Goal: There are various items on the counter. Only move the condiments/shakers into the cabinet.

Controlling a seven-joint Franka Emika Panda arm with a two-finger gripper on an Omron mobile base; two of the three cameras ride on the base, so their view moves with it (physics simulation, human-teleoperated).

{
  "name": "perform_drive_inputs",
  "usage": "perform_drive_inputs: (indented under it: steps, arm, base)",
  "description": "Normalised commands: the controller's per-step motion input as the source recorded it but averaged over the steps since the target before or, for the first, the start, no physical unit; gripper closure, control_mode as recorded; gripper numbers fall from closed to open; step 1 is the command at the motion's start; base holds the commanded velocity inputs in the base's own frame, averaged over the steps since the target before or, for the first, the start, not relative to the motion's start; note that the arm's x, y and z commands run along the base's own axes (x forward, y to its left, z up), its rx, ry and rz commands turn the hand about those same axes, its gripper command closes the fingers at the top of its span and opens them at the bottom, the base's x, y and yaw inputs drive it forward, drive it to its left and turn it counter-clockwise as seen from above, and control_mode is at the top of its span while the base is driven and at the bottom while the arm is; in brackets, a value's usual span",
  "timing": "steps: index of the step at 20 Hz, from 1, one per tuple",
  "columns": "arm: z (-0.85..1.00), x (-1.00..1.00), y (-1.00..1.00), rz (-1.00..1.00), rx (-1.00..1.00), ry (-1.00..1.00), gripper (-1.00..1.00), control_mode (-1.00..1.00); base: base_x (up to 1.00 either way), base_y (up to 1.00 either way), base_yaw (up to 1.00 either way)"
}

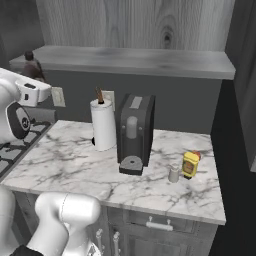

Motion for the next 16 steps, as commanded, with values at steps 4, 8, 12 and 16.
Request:
perform_drive_inputs:
  steps: [4,8,12,16]
  arm:
    - [0.54,-0.04,-0.03,0.03,0.0,0.0,1.0,-1.0]
    - [0.43,-0.03,-0.03,0.0,0.0,0.0,1.0,-1.0]
    - [0.27,0.0,0.0,0.0,-0.02,0.0,1.0,-1.0]
    - [0.26,0.05,-0.02,0.0,0.0,0.0,1.0,-1.0]
  base:
    - [0.0,0.0,0.0]
    - [0.0,0.0,0.0]
    - [0.0,0.0,0.0]
    - [0.0,0.0,0.0]
